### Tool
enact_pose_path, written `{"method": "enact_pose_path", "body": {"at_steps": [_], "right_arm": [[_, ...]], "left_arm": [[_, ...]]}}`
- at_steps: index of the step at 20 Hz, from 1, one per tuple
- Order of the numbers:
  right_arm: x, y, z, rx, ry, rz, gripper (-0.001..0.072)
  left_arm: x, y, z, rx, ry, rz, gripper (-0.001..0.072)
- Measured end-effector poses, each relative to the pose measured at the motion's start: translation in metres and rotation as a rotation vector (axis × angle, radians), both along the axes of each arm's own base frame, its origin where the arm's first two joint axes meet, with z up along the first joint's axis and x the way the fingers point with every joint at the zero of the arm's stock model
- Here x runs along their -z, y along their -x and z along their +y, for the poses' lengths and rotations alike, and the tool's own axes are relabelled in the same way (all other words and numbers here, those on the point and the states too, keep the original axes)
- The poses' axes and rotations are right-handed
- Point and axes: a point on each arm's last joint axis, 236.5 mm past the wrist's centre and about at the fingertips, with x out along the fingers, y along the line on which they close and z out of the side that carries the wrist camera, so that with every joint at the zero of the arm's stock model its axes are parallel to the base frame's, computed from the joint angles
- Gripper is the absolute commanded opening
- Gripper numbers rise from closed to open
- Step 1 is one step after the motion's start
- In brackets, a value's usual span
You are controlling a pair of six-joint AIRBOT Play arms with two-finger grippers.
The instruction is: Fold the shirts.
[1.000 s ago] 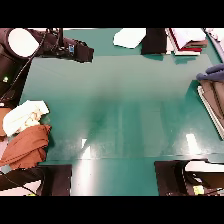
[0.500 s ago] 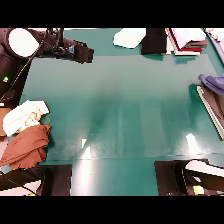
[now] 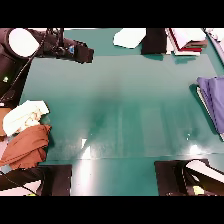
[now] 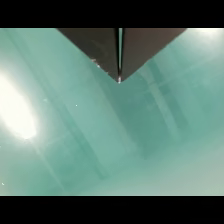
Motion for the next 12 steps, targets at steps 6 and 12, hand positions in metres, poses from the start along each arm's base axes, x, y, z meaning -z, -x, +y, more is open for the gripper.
{"method": "enact_pose_path", "body": {"at_steps": [6,12], "right_arm": [[-0.065,-0.132,0.113,-0.356,0.002,-0.315,0.0520],[-0.110,-0.197,0.300,-0.847,0.003,-0.455,0.0023]], "left_arm": [[-0.001,-0.001,0.000,-0.002,0.004,-0.007,0.0025],[-0.003,-0.002,-0.001,-0.003,0.009,-0.014,0.0025]]}}
